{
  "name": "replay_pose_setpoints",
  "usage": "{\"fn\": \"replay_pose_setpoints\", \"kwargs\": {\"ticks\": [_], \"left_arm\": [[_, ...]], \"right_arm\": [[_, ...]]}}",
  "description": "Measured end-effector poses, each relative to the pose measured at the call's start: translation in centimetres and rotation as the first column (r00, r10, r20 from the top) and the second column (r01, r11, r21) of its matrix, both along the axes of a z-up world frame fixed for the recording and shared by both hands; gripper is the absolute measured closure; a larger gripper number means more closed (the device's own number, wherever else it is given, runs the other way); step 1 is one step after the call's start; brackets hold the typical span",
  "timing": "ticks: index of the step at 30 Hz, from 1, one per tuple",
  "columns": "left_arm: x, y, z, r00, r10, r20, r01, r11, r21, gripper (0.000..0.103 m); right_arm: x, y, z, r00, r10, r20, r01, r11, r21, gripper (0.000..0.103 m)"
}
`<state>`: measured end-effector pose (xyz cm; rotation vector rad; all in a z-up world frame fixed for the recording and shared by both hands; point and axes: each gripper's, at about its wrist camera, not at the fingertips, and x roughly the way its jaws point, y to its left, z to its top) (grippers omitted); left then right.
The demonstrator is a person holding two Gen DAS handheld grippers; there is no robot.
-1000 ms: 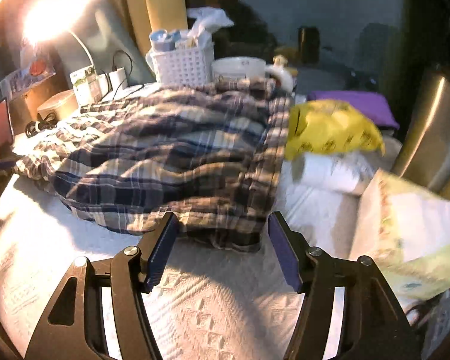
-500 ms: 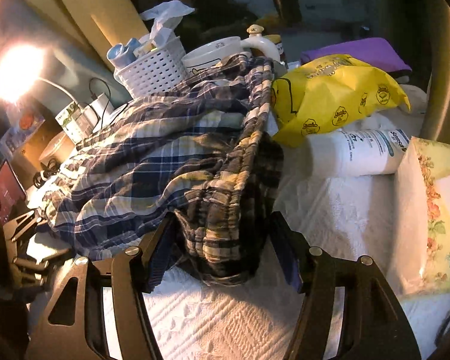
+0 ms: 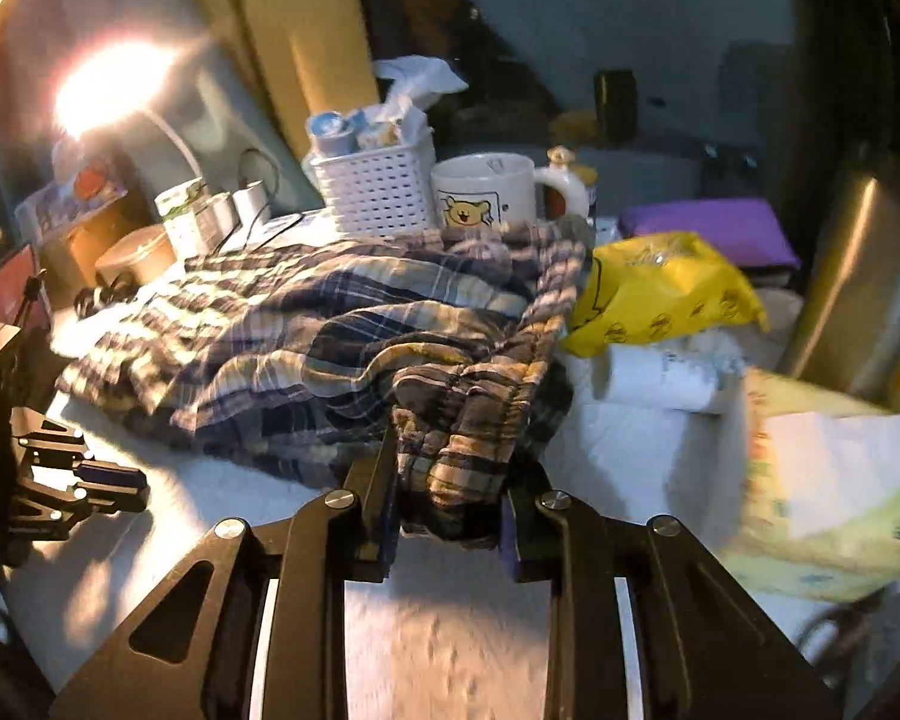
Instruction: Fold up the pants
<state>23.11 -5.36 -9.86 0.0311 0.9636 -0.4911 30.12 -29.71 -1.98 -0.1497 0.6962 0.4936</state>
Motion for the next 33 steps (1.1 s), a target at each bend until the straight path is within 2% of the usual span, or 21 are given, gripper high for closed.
{"fn": "replay_pose_setpoints", "kwargs": {"ticks": [4,7,8,10,13,15,16,19,21,27,30,33], "left_arm": [[-2.7,1.0,1.5,0.999,0.031,0.025,-0.030,0.997,-0.072,0.088],[-4.0,4.2,2.8,0.984,0.168,0.060,-0.163,0.983,-0.080,0.088],[-4.3,6.0,3.1,0.968,0.238,0.074,-0.233,0.970,-0.076,0.088],[-4.6,8.6,3.2,0.944,0.320,0.078,-0.313,0.946,-0.086,0.087],[-4.6,13.5,2.5,0.883,0.464,0.071,-0.460,0.885,-0.071,0.083],[-4.6,15.9,2.2,0.860,0.506,0.066,-0.501,0.861,-0.087,0.081],[-4.4,16.8,2.1,0.854,0.517,0.066,-0.511,0.855,-0.093,0.078],[-4.1,17.8,2.3,0.849,0.523,0.076,-0.518,0.852,-0.074,0.064],[-3.7,17.8,2.5,0.855,0.509,0.104,-0.507,0.861,-0.044,0.064],[-1.0,17.2,0.8,0.878,0.473,0.073,-0.475,0.880,0.013,0.063],[-0.2,18.2,-0.1,0.854,0.520,0.039,-0.520,0.854,0.004,0.063],[-0.2,18.4,-0.4,0.861,0.507,0.048,-0.506,0.862,-0.022,0.064]], "right_arm": [[-2.3,-0.9,1.1,1.000,0.013,0.018,-0.012,0.998,-0.067,0.076],[-3.3,-1.8,1.4,1.000,0.002,0.019,0.000,0.995,-0.097,0.076],[-3.6,-2.3,1.4,1.000,-0.007,0.016,0.009,0.995,-0.103,0.076],[-4.1,-3.0,1.0,1.000,-0.023,0.002,0.023,0.993,-0.112,0.076],[-4.0,-4.0,-0.4,0.997,-0.061,-0.040,0.056,0.991,-0.122,0.076],[-4.1,-4.4,-1.1,0.995,-0.081,-0.066,0.073,0.991,-0.116,0.074],[-4.3,-4.4,-1.1,0.993,-0.096,-0.069,0.088,0.989,-0.115,0.067],[-5.5,-4.7,-0.1,0.989,-0.144,-0.024,0.141,0.984,-0.111,0.051],[-6.4,-5.1,1.3,0.986,-0.168,0.008,0.168,0.982,-0.090,0.050],[-7.3,-4.0,3.5,0.985,-0.163,0.064,0.168,0.982,-0.082,0.050],[-7.0,-1.9,3.0,0.991,-0.119,0.060,0.124,0.989,-0.076,0.050],[-6.7,1.3,2.4,0.998,-0.042,0.046,0.045,0.997,-0.063,0.050]]}}
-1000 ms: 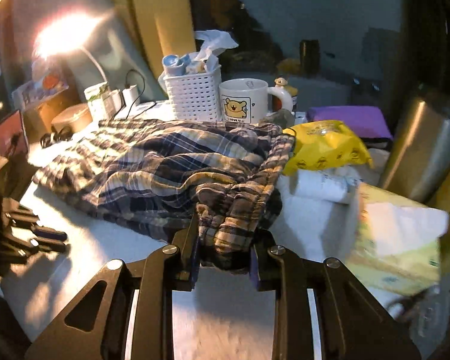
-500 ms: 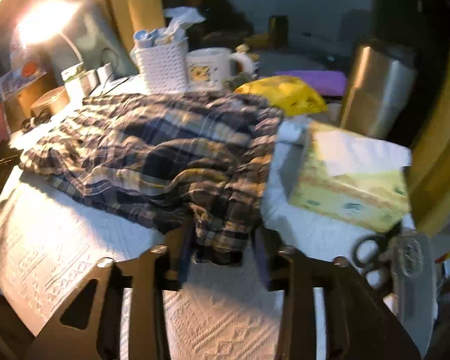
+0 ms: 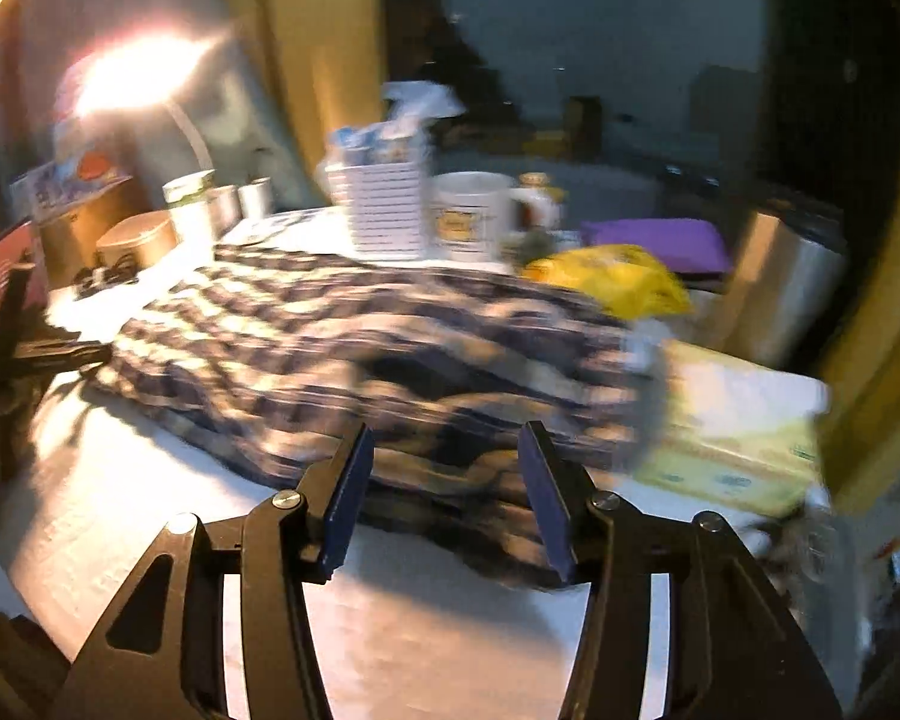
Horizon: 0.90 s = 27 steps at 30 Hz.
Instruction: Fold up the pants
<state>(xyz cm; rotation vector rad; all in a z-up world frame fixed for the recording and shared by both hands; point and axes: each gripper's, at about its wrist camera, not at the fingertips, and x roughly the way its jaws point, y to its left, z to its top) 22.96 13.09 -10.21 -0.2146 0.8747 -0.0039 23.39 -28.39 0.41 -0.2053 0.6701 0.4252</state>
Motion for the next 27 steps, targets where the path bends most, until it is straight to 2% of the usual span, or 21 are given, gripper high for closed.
{"fn": "replay_pose_setpoints", "kwargs": {"ticks": [2,3,4,5,9,13,15,16,18,19,21,22,23,25,27], "left_arm": [[-0.1,0.0,-0.1,0.999,-0.040,0.012,0.040,0.999,-0.029,0.068],[-0.1,0.0,0.0,0.999,-0.046,0.017,0.046,0.998,-0.036,0.074],[0.0,0.0,0.1,0.998,-0.053,0.020,0.053,0.998,-0.026,0.083],[0.1,0.0,0.2,0.998,-0.056,0.018,0.056,0.998,-0.010,0.087],[0.7,0.3,0.0,0.998,-0.052,-0.027,0.054,0.994,0.098,0.088],[0.8,1.0,0.1,0.998,-0.044,-0.037,0.048,0.991,0.123,0.088],[0.5,1.3,0.6,0.999,0.007,-0.046,0.000,0.986,0.166,0.088],[0.0,1.4,1.5,0.999,0.033,-0.020,-0.029,0.984,0.178,0.088],[-0.9,0.9,3.6,0.998,0.021,0.055,-0.028,0.991,0.131,0.088],[-1.2,-0.1,4.9,0.994,-0.004,0.105,-0.007,0.995,0.104,0.087],[-0.8,-2.6,6.3,0.987,-0.083,0.137,0.072,0.994,0.083,0.087],[-0.4,-3.8,6.5,0.982,-0.128,0.136,0.120,0.991,0.065,0.087],[0.4,-5.9,6.5,0.971,-0.206,0.121,0.204,0.979,0.025,0.087],[1.6,-8.4,6.0,0.950,-0.296,0.098,0.299,0.954,-0.013,0.087],[2.9,-11.4,4.9,0.935,-0.351,0.057,0.349,0.936,0.040,0.087]], "right_arm": [[0.3,2.3,-0.7,0.999,0.052,-0.008,-0.052,0.999,0.003,0.050],[0.6,3.5,-1.1,0.997,0.078,-0.016,-0.078,0.997,0.003,0.050],[0.9,4.6,-1.6,0.994,0.102,-0.025,-0.102,0.995,0.003,0.050],[1.2,5.8,-2.1,0.992,0.126,-0.031,-0.126,0.992,0.006,0.050],[2.8,9.6,-4.0,0.981,0.185,-0.062,-0.186,0.983,-0.005,0.050],[6.9,11.1,-7.2,0.977,0.123,-0.177,-0.135,0.989,-0.055,0.050],[7.7,11.0,-7.7,0.975,0.121,-0.186,-0.133,0.990,-0.053,0.049],[7.7,11.0,-7.6,0.973,0.124,-0.193,-0.141,0.987,-0.074,0.049],[7.3,10.8,-7.5,0.974,0.123,-0.188,-0.146,0.983,-0.114,0.049],[7.1,10.5,-7.3,0.976,0.113,-0.185,-0.137,0.983,-0.121,0.049],[6.6,9.9,-6.6,0.981,0.096,-0.166,-0.116,0.987,-0.115,0.049],[6.3,9.7,-6.2,0.984,0.091,-0.154,-0.109,0.988,-0.108,0.049],[5.9,9.7,-5.5,0.986,0.090,-0.137,-0.103,0.990,-0.092,0.049],[5.1,10.0,-4.3,0.987,0.114,-0.118,-0.120,0.991,-0.053,0.049],[4.8,11.1,-3.8,0.983,0.144,-0.116,-0.150,0.988,-0.039,0.049]]}}
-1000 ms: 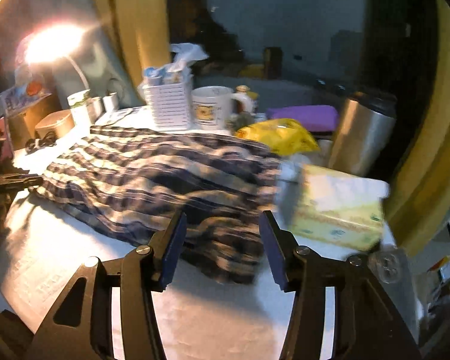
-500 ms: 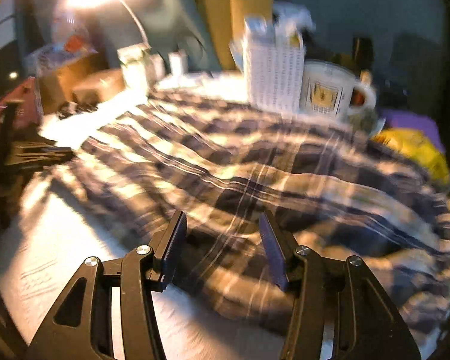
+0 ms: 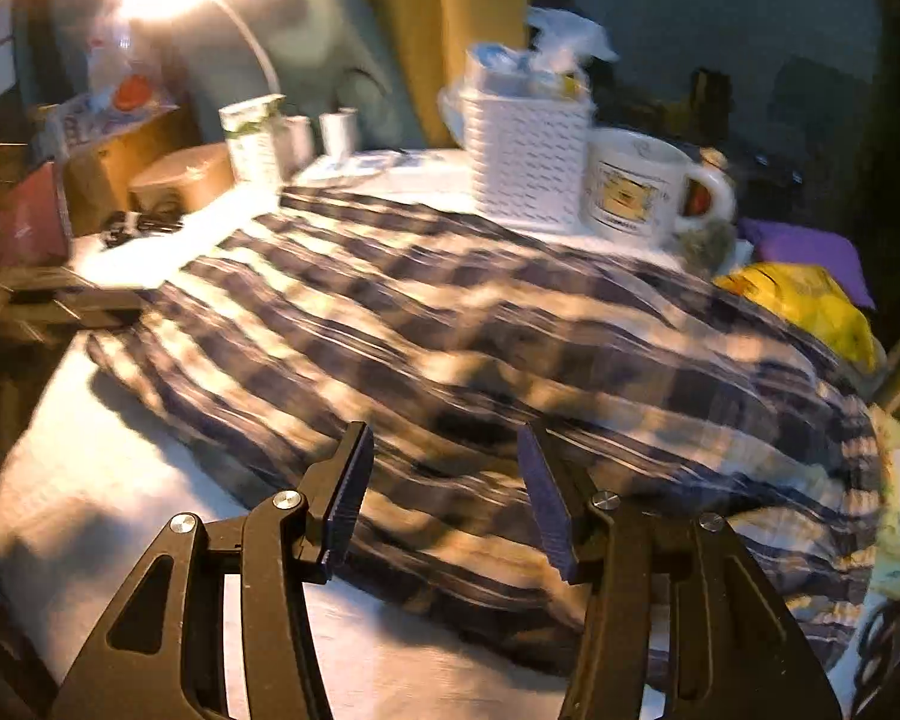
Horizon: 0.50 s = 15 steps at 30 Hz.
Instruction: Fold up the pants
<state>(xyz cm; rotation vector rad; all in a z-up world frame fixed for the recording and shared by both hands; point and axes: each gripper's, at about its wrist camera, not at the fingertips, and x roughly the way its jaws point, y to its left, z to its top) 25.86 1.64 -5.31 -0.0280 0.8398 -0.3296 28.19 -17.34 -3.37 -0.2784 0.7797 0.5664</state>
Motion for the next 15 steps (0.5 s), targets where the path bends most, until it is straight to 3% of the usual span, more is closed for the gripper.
{"fn": "replay_pose_setpoints", "kwargs": {"ticks": [4,8,15], "left_arm": [[1.6,-0.8,-2.4,0.998,0.012,-0.062,-0.010,1.000,0.022,0.087],[1.8,0.8,-4.5,0.994,0.037,-0.108,-0.034,0.999,0.036,0.087],[0.3,1.4,-4.6,0.996,0.025,-0.084,-0.020,0.998,0.063,0.087]], "right_arm": [[-0.1,3.7,-0.5,0.997,0.068,-0.021,-0.068,0.998,-0.001,0.049],[-0.3,7.0,-3.5,0.991,0.117,-0.060,-0.123,0.988,-0.098,0.050],[-1.9,4.3,-4.1,0.990,0.131,-0.056,-0.137,0.982,-0.131,0.050]]}}
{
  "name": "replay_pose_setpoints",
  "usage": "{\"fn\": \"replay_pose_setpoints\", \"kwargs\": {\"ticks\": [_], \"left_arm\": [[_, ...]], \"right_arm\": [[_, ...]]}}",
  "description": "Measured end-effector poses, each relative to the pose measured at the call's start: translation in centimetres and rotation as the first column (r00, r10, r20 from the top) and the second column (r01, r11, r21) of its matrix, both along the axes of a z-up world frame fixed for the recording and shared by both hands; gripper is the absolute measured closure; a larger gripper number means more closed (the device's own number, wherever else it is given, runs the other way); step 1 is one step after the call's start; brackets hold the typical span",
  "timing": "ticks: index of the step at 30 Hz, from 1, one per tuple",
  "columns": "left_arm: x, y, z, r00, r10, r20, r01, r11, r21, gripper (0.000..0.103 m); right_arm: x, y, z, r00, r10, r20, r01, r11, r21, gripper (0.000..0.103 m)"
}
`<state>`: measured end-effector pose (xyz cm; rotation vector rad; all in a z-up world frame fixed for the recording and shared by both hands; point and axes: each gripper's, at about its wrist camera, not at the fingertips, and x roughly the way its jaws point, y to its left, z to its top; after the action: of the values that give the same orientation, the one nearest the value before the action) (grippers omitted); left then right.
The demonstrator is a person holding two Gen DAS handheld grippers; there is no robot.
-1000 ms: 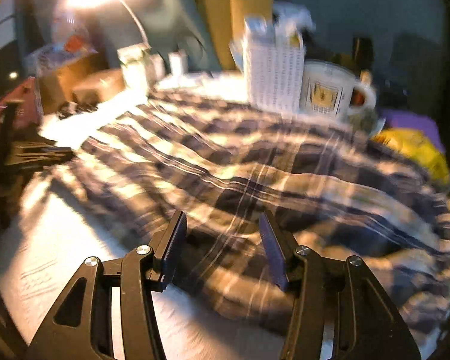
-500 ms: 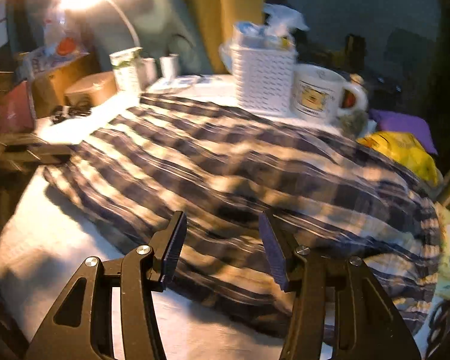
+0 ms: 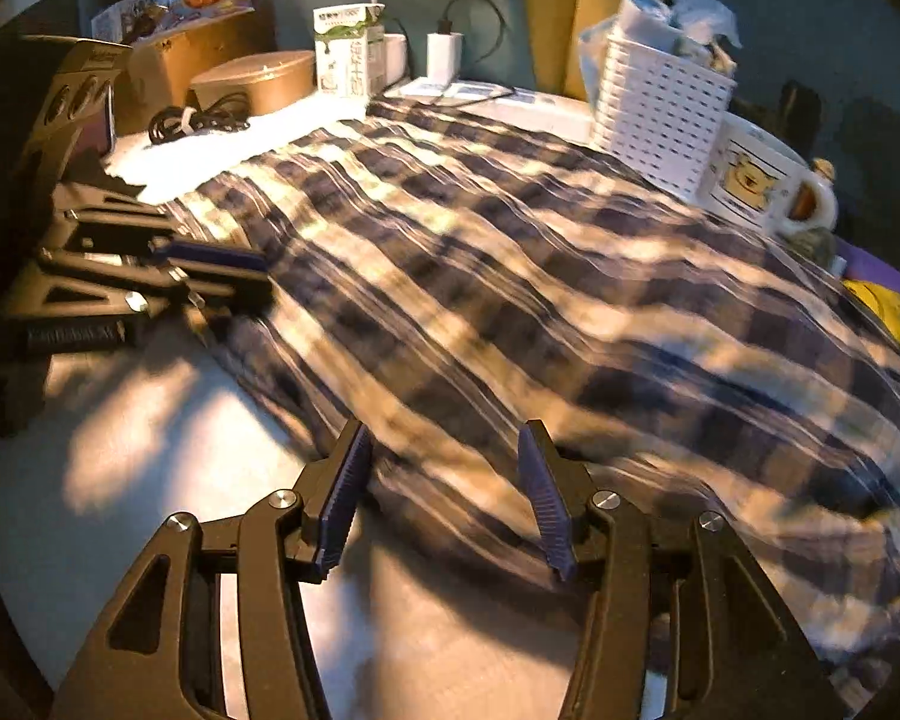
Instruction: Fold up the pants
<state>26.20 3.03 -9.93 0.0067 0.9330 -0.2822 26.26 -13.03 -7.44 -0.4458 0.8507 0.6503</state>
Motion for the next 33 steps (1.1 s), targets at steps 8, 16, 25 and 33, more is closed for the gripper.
{"fn": "replay_pose_setpoints", "kwargs": {"ticks": [8,16,25,33], "left_arm": [[-2.8,2.3,0.8,0.999,-0.001,-0.051,0.004,0.998,0.057,0.087],[2.1,3.6,5.7,0.996,-0.026,0.090,0.017,0.995,0.094,0.087],[10.6,4.3,1.2,1.000,-0.012,-0.029,0.014,0.998,0.063,0.087],[11.0,6.4,-0.3,0.999,0.031,-0.040,-0.030,0.999,0.033,0.087]], "right_arm": [[-1.8,-4.8,1.1,1.000,-0.027,-0.008,0.027,0.998,-0.060,0.049],[1.2,-6.7,7.5,0.979,-0.098,0.179,0.081,0.991,0.103,0.061],[9.2,-3.3,4.6,0.993,-0.100,0.065,0.103,0.994,-0.034,0.080],[9.8,-2.6,0.4,0.992,-0.103,0.077,0.114,0.981,-0.159,0.080]]}}
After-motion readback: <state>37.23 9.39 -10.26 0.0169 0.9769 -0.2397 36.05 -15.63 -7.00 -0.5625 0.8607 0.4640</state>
